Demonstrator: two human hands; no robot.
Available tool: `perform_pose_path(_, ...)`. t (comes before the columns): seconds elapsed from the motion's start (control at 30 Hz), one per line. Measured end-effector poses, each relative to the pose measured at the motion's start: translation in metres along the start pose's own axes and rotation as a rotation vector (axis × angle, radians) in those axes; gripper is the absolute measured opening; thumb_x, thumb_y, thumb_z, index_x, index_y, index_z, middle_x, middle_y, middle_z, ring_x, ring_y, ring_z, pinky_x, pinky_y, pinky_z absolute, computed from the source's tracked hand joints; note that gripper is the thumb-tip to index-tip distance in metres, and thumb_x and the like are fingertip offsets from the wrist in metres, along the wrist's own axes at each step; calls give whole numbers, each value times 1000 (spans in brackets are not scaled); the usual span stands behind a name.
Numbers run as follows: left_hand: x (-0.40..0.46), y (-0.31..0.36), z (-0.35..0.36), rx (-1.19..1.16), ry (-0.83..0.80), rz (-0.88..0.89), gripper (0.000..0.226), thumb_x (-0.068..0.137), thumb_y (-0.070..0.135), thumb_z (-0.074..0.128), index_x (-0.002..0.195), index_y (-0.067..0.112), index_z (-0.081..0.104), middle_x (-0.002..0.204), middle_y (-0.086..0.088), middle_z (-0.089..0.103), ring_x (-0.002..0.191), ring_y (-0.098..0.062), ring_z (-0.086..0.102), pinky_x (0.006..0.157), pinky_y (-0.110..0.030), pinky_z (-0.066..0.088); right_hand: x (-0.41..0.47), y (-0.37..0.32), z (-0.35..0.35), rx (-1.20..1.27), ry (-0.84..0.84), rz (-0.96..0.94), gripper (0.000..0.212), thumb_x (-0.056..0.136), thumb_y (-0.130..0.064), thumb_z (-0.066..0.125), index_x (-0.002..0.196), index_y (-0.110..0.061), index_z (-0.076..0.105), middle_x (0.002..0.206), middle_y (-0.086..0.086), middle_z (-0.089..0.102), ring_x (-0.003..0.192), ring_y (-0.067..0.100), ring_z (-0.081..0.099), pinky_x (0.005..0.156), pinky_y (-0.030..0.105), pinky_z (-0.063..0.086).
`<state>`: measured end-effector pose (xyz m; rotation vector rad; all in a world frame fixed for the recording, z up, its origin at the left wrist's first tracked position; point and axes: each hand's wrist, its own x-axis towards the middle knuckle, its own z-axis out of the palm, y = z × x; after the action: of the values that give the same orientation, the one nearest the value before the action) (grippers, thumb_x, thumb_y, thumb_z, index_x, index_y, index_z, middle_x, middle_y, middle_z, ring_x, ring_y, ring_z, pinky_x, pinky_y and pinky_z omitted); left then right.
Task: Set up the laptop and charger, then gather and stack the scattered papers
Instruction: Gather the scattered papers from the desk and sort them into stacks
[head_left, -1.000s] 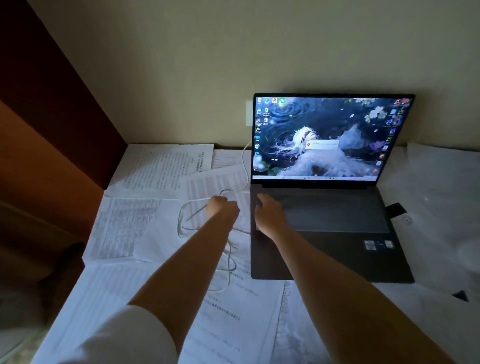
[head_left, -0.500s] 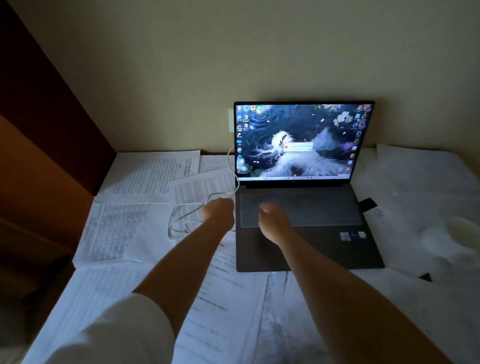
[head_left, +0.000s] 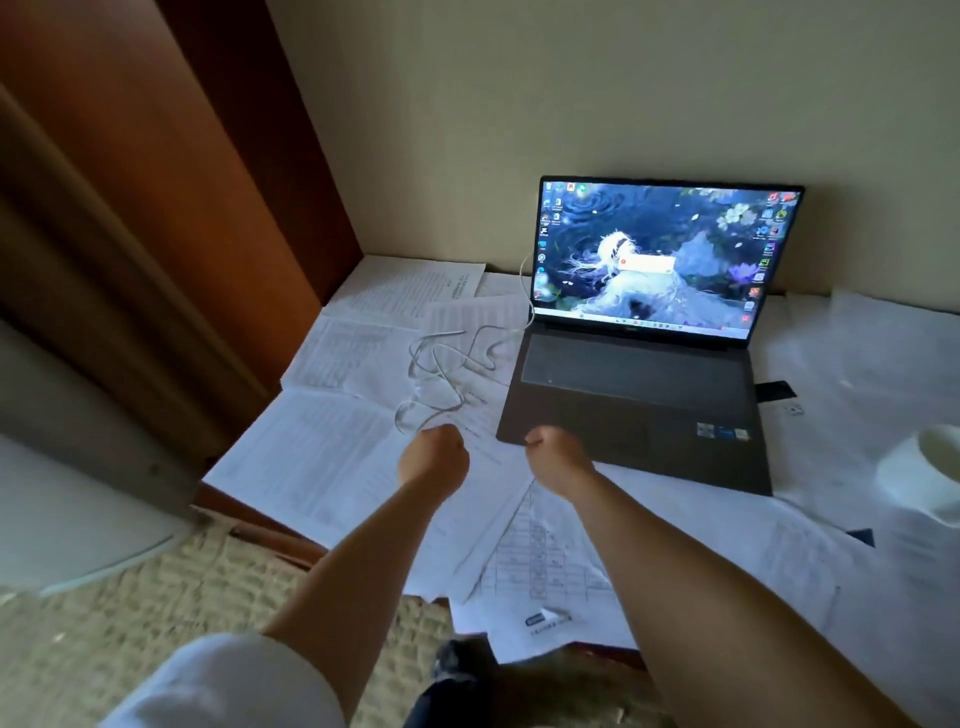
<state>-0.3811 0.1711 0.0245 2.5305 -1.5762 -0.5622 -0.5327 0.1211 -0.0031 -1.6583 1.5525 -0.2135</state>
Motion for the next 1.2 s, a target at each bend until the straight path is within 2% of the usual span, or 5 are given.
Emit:
perform_pose_path(0.43,-13,-147,-16,-79,-58,-210,22,91,12,46,101,8,66,101,-10,67,89,-25,63,79,-34,56,-27,-78,101,-94,-131,-72,31,93,-14,45,119,-4,58,122,15,58,108,33,55,89,37,48)
perform_pose_path(0.7,50,-252,-43,-67,13,-131,32,91,10,52,120,16,61,126,-9,52,117,-25,48,93,-36,49,-7,-154,195,-215,-128,-118,44,95,-19,44,139,-11,45,142,9,46,130,28,43,102,33,38)
perform_pose_path(0.9,76,-305,-43,-84,8,-113,37,90,20,59,127,25,57,137,-8,40,128,-26,37,100,-36,40,0,-179,253,-409,18,-166,45,89,-30,54,130,-12,49,133,7,44,126,28,37,101,37,39)
perform_pose_path(1.1,88,-316,-50,-294,-83,-225,64,85,24,69,139,15,35,134,-14,45,113,-34,55,83,-38,48,-14,-180,277,-647,-86,-188,105,72,-62,67,150,-20,12,157,12,4,143,34,10,115,45,18)
perform_pose_path(1.2,87,-324,-47,-164,-104,-84,50,86,19,58,134,21,47,118,-8,62,111,-27,56,88,-35,47,-26,-171,283,-774,-108,-289,109,76,-39,75,152,-18,1,158,16,-3,146,35,4,117,44,11)
